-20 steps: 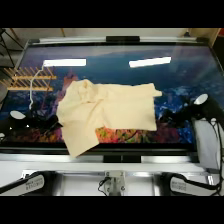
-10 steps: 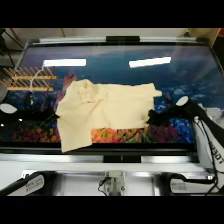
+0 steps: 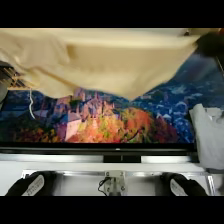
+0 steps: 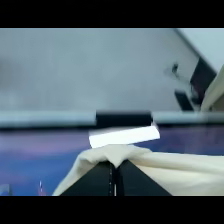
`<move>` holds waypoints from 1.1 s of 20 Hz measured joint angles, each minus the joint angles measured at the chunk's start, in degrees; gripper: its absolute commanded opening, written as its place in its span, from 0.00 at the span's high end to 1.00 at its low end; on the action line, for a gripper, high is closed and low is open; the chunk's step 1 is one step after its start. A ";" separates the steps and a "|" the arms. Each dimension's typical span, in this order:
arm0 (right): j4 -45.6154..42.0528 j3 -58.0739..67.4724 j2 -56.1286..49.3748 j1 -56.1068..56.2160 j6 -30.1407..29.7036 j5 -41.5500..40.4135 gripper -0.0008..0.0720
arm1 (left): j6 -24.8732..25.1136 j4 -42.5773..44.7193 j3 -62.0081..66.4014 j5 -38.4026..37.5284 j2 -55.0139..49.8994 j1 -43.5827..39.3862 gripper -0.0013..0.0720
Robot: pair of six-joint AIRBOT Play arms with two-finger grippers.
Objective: Fold the shirts.
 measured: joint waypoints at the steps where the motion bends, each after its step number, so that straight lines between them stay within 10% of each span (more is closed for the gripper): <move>1: -2.45 3.63 3.34 0.00 0.24 -0.72 0.90 | -0.04 0.00 5.18 0.50 1.64 -0.02 0.93; 11: -16.96 12.28 17.29 0.00 3.50 14.69 0.90 | -9.99 9.27 9.46 -5.05 14.16 -0.02 0.93; 22: -20.50 -4.92 -12.52 0.11 8.74 21.11 0.90 | -8.90 11.54 -20.15 -11.34 -3.76 -2.08 0.93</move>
